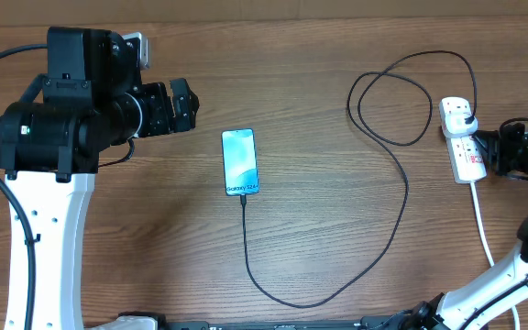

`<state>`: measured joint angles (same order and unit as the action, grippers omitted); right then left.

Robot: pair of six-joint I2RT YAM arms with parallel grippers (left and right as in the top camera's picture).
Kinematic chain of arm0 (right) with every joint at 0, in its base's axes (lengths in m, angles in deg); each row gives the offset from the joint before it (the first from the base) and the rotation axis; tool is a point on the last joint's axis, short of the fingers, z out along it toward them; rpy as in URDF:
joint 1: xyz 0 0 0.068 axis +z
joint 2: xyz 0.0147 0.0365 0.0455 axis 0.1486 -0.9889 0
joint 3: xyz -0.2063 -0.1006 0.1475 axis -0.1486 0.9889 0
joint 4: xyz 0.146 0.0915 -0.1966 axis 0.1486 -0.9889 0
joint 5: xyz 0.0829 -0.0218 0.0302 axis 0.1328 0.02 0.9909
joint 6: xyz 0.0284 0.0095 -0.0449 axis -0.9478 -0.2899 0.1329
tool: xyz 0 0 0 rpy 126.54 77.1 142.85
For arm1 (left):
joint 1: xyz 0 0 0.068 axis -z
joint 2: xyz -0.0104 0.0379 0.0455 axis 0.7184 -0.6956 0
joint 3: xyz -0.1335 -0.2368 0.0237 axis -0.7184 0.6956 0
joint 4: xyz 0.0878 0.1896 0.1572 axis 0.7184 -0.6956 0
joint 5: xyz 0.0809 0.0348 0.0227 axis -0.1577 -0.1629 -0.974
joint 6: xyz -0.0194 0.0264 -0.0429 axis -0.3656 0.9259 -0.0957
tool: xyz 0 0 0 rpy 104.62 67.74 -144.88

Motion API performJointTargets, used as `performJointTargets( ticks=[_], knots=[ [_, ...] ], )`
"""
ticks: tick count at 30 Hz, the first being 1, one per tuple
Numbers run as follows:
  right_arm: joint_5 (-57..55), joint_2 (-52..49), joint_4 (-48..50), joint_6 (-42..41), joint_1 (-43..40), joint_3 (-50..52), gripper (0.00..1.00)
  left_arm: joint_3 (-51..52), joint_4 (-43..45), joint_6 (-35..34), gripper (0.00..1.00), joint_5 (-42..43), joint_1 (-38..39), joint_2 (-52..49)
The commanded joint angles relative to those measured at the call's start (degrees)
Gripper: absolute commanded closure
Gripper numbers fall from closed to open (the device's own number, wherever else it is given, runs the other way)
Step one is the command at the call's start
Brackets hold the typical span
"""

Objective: Plug charger to phone and switch on socket

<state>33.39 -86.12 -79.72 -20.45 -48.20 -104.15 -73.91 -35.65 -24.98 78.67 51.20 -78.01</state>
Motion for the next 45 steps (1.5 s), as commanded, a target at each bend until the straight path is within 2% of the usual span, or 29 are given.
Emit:
performJointTargets(
  ticks=[1, 20, 26, 36, 45],
  knots=[
    [-0.66, -0.59, -1.57, 0.83, 4.09, 2.86, 0.96, 0.20, 0.07, -0.17, 0.00, -0.57, 0.11, -0.09],
    [-2.10, -0.59, -3.52, 1.25, 4.46, 3.06, 0.96, 0.20, 0.07, -0.15, 0.00, -0.57, 0.11, -0.09],
    [-2.05, 0.52, -4.70, 1.25, 1.79, 1.90, 0.96, 0.20, 0.07, -0.15, 0.00, -0.57, 0.11, -0.09],
    [1.70, 14.80, -10.40, 1.95, -3.15, 1.77, 0.96, 0.20, 0.07, -0.17, 0.00, -0.57, 0.11, -0.09],
    [2.93, 30.08, -16.81, 5.95, -1.40, 1.77, 0.96, 0.20, 0.07, -0.15, 0.00, -0.57, 0.11, -0.09]
  ],
)
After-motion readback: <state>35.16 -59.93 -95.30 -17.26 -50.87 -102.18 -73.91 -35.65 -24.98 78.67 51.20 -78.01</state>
